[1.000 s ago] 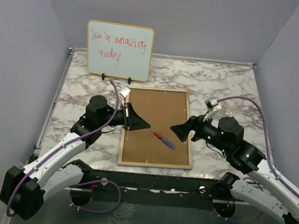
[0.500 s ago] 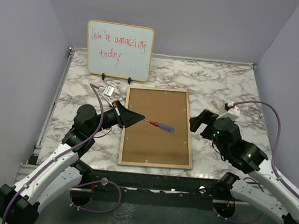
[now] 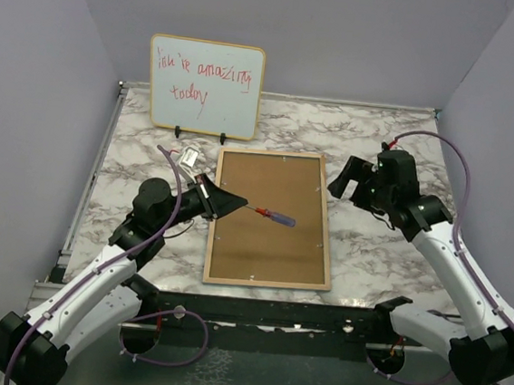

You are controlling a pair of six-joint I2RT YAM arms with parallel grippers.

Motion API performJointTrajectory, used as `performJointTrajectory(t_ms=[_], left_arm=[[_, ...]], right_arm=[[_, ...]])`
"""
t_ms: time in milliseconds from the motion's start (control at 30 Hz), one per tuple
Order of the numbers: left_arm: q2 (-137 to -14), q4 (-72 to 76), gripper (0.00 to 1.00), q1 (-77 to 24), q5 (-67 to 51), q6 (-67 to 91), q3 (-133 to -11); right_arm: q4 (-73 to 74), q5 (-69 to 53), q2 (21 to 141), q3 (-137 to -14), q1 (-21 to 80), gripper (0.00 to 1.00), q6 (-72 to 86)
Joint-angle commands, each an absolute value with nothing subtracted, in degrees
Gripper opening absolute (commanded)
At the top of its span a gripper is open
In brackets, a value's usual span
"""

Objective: Take the photo out of the frame
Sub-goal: Pick up the screwdriver from the center of the board.

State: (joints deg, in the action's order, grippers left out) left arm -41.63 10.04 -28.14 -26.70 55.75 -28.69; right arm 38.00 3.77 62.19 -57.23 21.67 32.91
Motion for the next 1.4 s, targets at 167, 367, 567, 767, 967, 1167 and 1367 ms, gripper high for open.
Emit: performJointTrajectory(t_ms=[167, 367, 567, 767, 967, 1167, 1367], left_arm=[[-43.46, 16.55, 0.00, -28.20, -26.20, 58.89, -27.97], [-42.69, 18.17, 0.00, -28.17, -25.88, 60.37, -27.29], [-42.43, 20.54, 0.00, -28.21, -26.23, 62.71, -25.92], [-42.73, 25.57, 0.00, -28.21, -26.92, 65.35, -25.22], [-45.29, 40.24, 0.00, -28.28, -28.77, 73.93, -21.83], [-47.30, 46.06, 0.00, -28.55, -28.13, 76.49, -21.05], [-48.49, 51.19, 0.00, -29.47, -27.18, 79.07, -19.48]], right_arm=[[20.65, -3.97, 39.70, -44.94, 21.72, 1.00, 35.37], [23.69, -8.01, 38.52, -43.66, 21.74, 1.00, 37.71], [6.55, -18.49, 35.10, -34.69, 21.71, 1.00, 49.12], [-21.30, -34.60, 38.28, -24.43, 21.71, 0.94, 60.09], [-24.63, -38.09, 41.43, -24.77, 21.88, 0.94, 59.08], [-32.33, -38.46, 46.70, -25.06, 26.45, 0.92, 60.87], [-35.13, -35.31, 51.77, -27.51, 32.27, 0.84, 59.60]])
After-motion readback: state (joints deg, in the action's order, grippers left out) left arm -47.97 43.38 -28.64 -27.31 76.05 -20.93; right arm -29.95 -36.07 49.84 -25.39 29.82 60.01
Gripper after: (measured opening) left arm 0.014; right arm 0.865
